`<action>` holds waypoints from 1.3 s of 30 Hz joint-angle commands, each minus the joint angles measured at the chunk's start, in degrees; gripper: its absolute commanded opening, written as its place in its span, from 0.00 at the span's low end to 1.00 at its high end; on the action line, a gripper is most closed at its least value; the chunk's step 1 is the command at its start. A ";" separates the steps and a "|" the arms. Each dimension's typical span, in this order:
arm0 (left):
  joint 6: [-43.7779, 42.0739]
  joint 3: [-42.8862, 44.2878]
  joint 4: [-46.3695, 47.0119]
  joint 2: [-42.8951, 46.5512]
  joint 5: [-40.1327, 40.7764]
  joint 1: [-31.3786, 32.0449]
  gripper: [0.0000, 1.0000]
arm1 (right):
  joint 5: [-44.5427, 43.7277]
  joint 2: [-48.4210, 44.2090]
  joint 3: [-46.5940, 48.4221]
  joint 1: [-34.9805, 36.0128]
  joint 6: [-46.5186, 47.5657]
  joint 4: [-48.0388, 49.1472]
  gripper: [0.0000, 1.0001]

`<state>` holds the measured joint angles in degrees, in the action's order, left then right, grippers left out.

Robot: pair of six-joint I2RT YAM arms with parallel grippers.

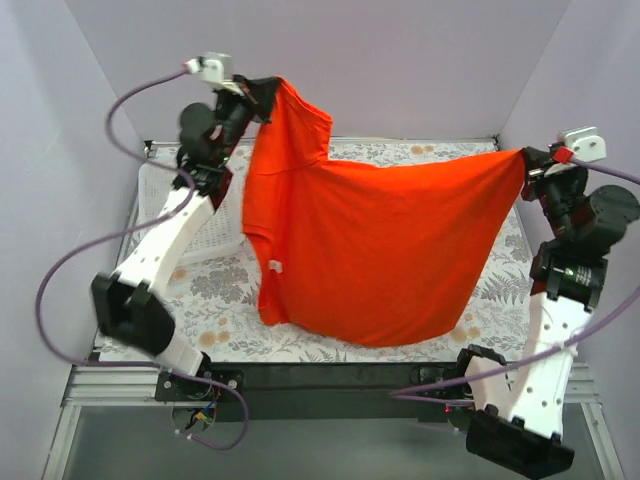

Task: Fold and stack the t-shirts
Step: Flatten the tshirt out

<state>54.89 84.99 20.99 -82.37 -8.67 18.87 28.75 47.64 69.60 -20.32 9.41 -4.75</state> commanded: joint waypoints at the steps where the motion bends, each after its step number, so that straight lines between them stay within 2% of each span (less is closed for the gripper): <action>1: 2.39 3.59 -3.77 -15.07 -4.07 -0.24 0.00 | -4.86 3.25 -11.13 -0.86 2.63 7.89 0.01; 3: 3.46 6.40 -3.42 -21.75 -4.95 -0.15 0.00 | -3.45 5.61 -19.19 -0.87 3.51 15.37 0.01; 4: 3.73 9.37 -3.50 -28.05 -5.22 -0.07 0.00 | -1.09 8.50 -21.50 -0.87 3.68 17.65 0.01; 6: 4.34 13.78 -5.17 -33.88 -4.70 -0.06 0.00 | 0.42 12.81 -25.47 -0.78 3.25 24.93 0.01; 7: 4.34 18.24 -6.13 -39.74 -4.61 -0.06 0.00 | 1.56 17.97 -27.14 -0.60 3.33 26.88 0.01; 11: 3.20 25.82 -12.02 -49.79 -1.36 -0.15 0.00 | -1.94 31.62 -24.70 2.38 3.25 30.41 0.01; 14: 3.20 24.53 -11.59 -50.87 -1.09 -0.24 0.00 | -3.53 38.83 -21.19 3.79 2.81 31.38 0.01; 17: 2.68 20.24 -9.84 -48.25 -2.58 -0.33 0.00 | -2.30 38.86 -19.95 3.97 2.02 30.77 0.01; 20: 2.67 13.65 -6.34 -38.69 -4.51 -0.33 0.00 | 4.10 30.96 -19.86 3.88 6.40 24.46 0.01; 21: 2.94 8.23 -5.18 -31.17 -5.13 -0.24 0.00 | 6.29 28.15 -19.68 3.88 7.45 22.01 0.01; 23: 3.81 3.10 -2.20 -22.71 -5.31 -0.07 0.00 | 11.14 19.37 -19.33 3.88 9.47 14.91 0.01; 24: 3.99 -1.45 -1.66 -14.92 -5.13 0.02 0.00 | 12.11 16.55 -17.24 3.79 9.40 12.86 0.01; 25: 4.52 -3.23 -1.31 -10.23 -4.96 0.46 0.00 | 12.73 11.56 -15.74 3.71 9.14 10.66 0.01; 27: 3.91 -6.58 -0.78 -2.57 -4.17 1.77 0.00 | 12.91 7.23 -9.61 3.53 7.57 4.85 0.01; 28: 3.47 -8.16 -1.04 4.77 -3.47 2.74 0.00 | 11.95 3.55 -6.96 3.35 6.68 2.93 0.01; 35: 5.14 -7.75 -4.55 28.19 -3.73 4.15 0.00 | 4.66 -4.13 15.98 3.18 0.35 -5.87 0.01; 39: 5.31 -2.39 -7.54 33.49 -4.08 4.15 0.00 | -0.80 -5.36 24.69 3.35 -1.50 -8.16 0.01</action>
<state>59.79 80.86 19.07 -47.62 -12.91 23.27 33.56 41.67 90.15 -16.86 11.16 -7.33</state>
